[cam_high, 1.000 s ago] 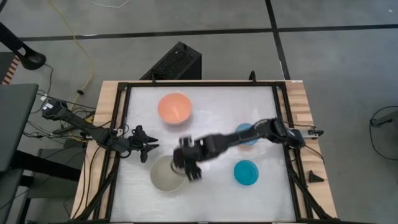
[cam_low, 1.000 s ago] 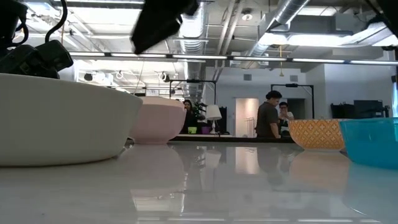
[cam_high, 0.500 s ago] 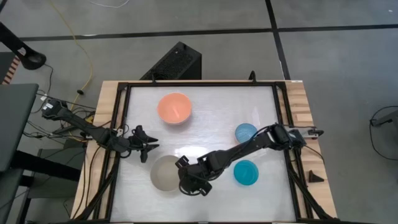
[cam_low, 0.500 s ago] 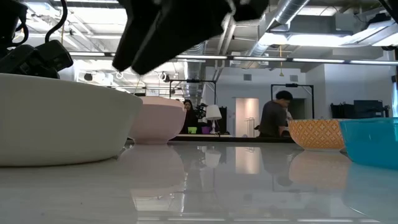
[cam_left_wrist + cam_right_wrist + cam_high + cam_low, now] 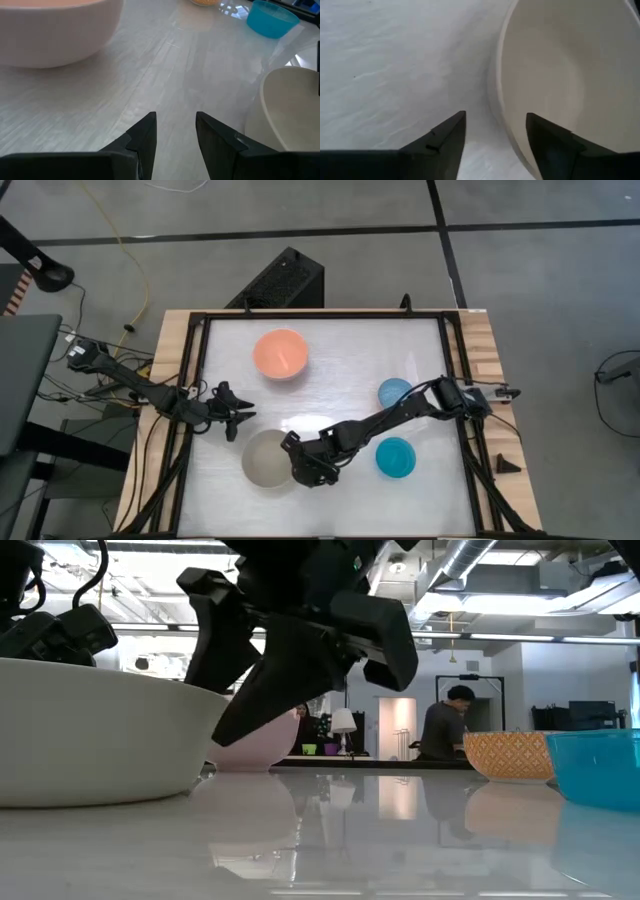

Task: Nest bowls inside each other
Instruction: Stack the gray bowl on top of the orange bowl

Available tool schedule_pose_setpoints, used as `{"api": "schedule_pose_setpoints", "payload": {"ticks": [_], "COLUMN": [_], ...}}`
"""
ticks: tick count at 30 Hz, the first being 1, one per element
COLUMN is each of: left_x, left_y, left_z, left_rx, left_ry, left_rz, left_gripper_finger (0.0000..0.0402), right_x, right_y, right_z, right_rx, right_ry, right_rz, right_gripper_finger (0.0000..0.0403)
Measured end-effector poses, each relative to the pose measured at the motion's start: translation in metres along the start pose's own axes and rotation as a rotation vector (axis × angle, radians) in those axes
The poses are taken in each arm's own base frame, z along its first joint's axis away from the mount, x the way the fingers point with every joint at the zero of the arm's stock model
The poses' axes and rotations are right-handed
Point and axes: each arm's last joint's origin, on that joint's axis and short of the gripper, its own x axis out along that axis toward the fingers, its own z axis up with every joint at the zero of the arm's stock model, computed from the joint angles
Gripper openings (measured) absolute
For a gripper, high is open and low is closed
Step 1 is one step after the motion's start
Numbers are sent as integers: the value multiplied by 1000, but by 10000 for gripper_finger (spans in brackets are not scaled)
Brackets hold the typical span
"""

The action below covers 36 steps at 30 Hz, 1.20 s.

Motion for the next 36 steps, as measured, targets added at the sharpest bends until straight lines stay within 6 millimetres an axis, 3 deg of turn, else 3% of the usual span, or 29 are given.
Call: {"api": "schedule_pose_setpoints", "payload": {"ticks": [4, 12, 20, 26, 31, 36], "left_x": [0, 0, 0, 0, 0, 0], "left_y": [0, 0, 0, 0, 0, 0], "left_z": [0, 0, 0, 0, 0, 0], "left_rx": [0, 0, 0, 0, 0, 0], "left_ry": [0, 0, 0, 0, 0, 0], "left_rz": [0, 0, 0, 0, 0, 0], "left_gripper_finger": [125, 125, 125, 125, 125, 125], "right_x": [0, -2, -49, -89, -102, -106], "right_y": [-1, -1, -10, -33, -70, -107], "right_z": [2, 5, 31, 41, 21, -22], "right_rx": [-27, -89, -90, -78, -58, -1], "right_ry": [-16, -42, 38, 96, 125, 278], "right_rz": [-13, 22, 161, 130, 39, -58], "right_gripper_finger": [182, 33, 48, 40, 37, 44]}}
